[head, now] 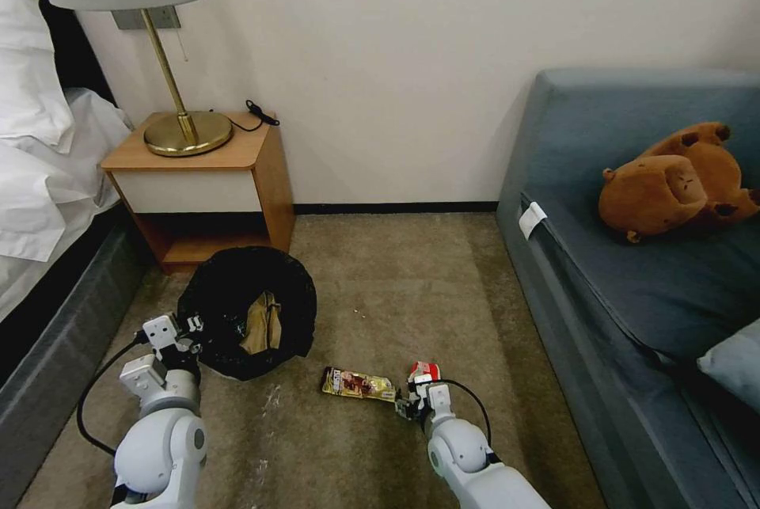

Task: Pick up the trash bin, then pick up the garbage on the floor and place it into the trash bin.

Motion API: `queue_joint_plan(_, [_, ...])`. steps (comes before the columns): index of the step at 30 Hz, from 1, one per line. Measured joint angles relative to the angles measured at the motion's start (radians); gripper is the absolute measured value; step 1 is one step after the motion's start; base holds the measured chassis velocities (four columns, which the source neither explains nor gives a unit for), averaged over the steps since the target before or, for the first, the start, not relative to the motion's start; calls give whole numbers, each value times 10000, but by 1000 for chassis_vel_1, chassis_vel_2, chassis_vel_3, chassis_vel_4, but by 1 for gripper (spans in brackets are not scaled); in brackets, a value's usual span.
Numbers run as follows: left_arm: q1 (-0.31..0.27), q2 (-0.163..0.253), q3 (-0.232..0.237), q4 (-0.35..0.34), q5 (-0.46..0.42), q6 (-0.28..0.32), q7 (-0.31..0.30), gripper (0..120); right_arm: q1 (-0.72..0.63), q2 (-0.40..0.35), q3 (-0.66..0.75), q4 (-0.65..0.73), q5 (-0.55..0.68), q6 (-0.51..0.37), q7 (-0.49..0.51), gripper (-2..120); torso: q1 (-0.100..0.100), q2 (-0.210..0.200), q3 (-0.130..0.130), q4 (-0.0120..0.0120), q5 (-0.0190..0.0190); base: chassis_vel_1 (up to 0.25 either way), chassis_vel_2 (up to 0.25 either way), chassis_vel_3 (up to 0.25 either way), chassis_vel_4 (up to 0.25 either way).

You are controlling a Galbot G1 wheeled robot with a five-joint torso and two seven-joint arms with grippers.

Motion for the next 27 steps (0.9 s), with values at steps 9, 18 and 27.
queue_joint_plan(9, [-169, -11, 50, 85, 6, -4, 0, 4, -33, -20, 114, -38, -280, 232, -138, 30, 0, 0, 0, 0, 1, 0, 0, 0, 0])
queue_joint_plan(18, [-184, -20, 78, 144, 23, -4, -1, 4, -43, -8, 165, -128, -560, 560, -172, 1, 1, 0, 0, 0, 1, 0, 0, 0, 0])
queue_joint_plan(27, [-127, 4, 60, 121, 17, -4, 0, 4, -64, 8, 208, -158, -877, 871, -165, 0, 0, 0, 0, 0, 1, 0, 0, 0, 0])
